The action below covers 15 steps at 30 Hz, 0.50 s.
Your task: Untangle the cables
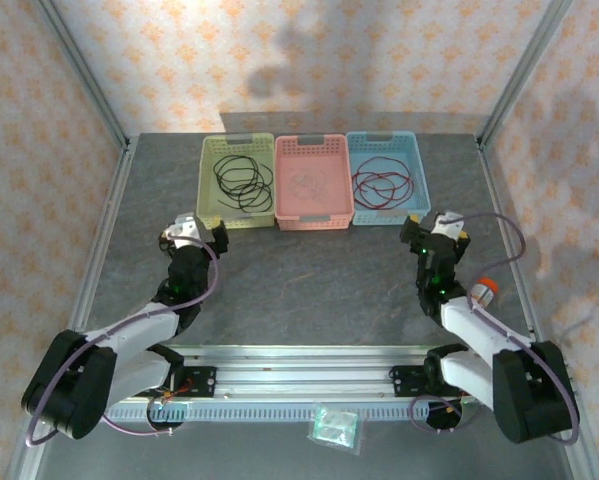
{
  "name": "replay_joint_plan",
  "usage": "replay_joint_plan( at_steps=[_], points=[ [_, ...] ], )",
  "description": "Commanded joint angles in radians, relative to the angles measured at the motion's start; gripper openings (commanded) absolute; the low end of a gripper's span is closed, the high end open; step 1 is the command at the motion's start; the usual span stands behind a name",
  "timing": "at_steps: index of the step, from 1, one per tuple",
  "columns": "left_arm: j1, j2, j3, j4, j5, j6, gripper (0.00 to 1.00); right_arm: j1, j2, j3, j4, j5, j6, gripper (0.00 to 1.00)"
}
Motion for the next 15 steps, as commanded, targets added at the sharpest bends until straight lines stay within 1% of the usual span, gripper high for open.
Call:
replay_joint_plan(
  at_steps=[1, 5, 10, 11, 12, 13, 14, 15],
  points=[
    [0.042, 0.041, 0.016, 0.166, -0.019, 0.107, 0.99, -0.017, 0.052, -0.036, 0.192, -0.004, -0.068, 1.00],
    [0.066, 0.151, 0.034, 0.257, -0.041, 0.171, 0.99, -0.069, 0.106, -0.068, 0.313, -0.108, -0.059, 1.00],
    [0.112, 0.281, 0.062, 0.367, -0.028, 0.231, 1.00, -0.132, 0.201, -0.105, 0.483, -0.221, -0.062, 1.00],
    [0.120, 0.289, 0.094, 0.300, -0.038, 0.203, 1.00, -0.141, 0.221, -0.107, 0.512, -0.238, -0.053, 1.00],
    [0.144, 0.295, 0.118, 0.237, 0.007, 0.176, 1.00, -0.160, 0.247, -0.109, 0.538, -0.259, -0.030, 1.00],
    [0.170, 0.309, 0.118, 0.235, 0.071, 0.166, 1.00, -0.171, 0.276, -0.122, 0.597, -0.275, -0.009, 1.00],
    [0.178, 0.323, 0.109, 0.247, 0.085, 0.154, 1.00, -0.177, 0.300, -0.135, 0.653, -0.292, -0.003, 1.00],
    [0.187, 0.341, 0.077, 0.306, 0.097, 0.148, 1.00, -0.180, 0.323, -0.137, 0.672, -0.303, -0.004, 1.00]
  ],
)
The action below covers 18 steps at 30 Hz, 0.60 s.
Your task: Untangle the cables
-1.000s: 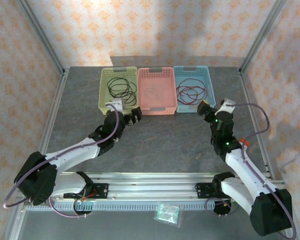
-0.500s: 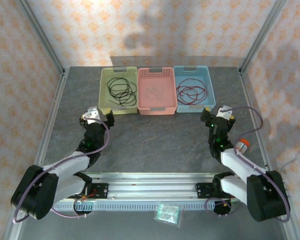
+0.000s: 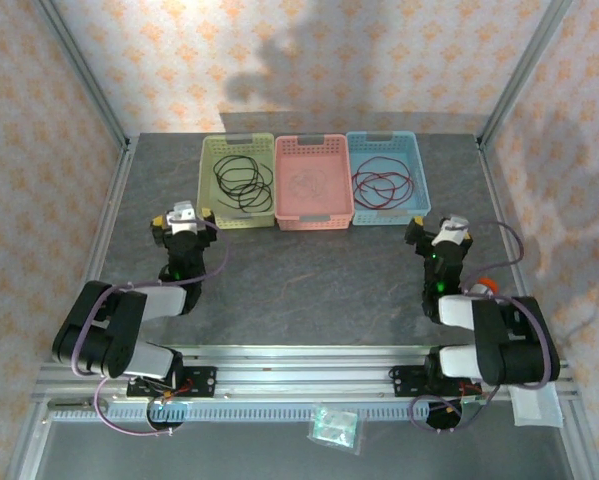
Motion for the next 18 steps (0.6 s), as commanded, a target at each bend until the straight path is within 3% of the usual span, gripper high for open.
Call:
replay_joint_plan(
  at_steps=[1, 7, 8, 10, 11, 13, 18],
  points=[
    [0.041, 0.045, -0.058, 0.161, 0.095, -0.022, 1.00, -0.014, 0.061, -0.029, 0.206, -0.075, 0.024, 1.00],
    [0.140, 0.144, -0.220, 0.562, 0.234, -0.088, 1.00, -0.015, 0.146, -0.066, 0.339, -0.105, 0.014, 1.00],
    [0.147, 0.140, -0.212, 0.548, 0.248, -0.094, 1.00, -0.016, 0.140, -0.056, 0.313, -0.110, 0.011, 1.00],
    [0.156, 0.096, -0.130, 0.314, 0.248, -0.121, 1.00, -0.016, 0.151, -0.033, 0.284, -0.105, 0.013, 1.00],
    [0.156, 0.111, -0.107, 0.283, 0.232, -0.115, 1.00, -0.016, 0.150, -0.009, 0.238, -0.096, 0.014, 1.00],
    [0.158, 0.123, -0.129, 0.349, 0.221, -0.120, 1.00, -0.016, 0.167, 0.046, 0.151, -0.092, 0.016, 1.00],
    [0.155, 0.117, -0.126, 0.333, 0.218, -0.120, 1.00, -0.016, 0.164, 0.037, 0.166, -0.095, 0.011, 1.00]
  ],
)
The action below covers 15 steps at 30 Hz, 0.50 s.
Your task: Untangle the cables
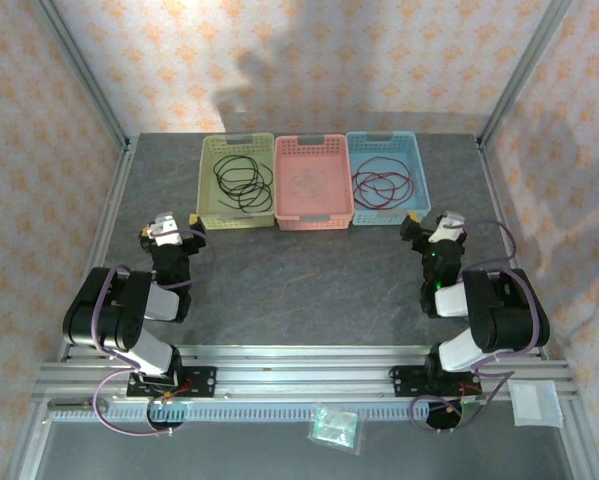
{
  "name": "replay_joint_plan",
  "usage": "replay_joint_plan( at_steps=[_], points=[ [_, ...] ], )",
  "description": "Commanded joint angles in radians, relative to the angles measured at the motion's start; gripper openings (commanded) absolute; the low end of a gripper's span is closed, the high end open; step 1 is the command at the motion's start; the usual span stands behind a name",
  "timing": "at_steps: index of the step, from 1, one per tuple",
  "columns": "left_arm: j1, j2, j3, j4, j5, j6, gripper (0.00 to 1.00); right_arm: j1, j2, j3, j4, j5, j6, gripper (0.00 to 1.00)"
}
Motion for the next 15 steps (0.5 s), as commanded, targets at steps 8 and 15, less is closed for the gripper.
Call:
replay_joint_plan(
  at_steps=[8, 15],
  points=[
    [0.008, -0.002, 0.016, 0.003, 0.075, -0.003, 1.00, -0.005, 0.003, 0.009, -0.013, -0.004, 0.000, 1.00],
    [0.010, -0.002, 0.016, 0.003, 0.089, 0.000, 1.00, -0.005, 0.003, 0.009, -0.014, -0.004, -0.001, 1.00]
  ],
)
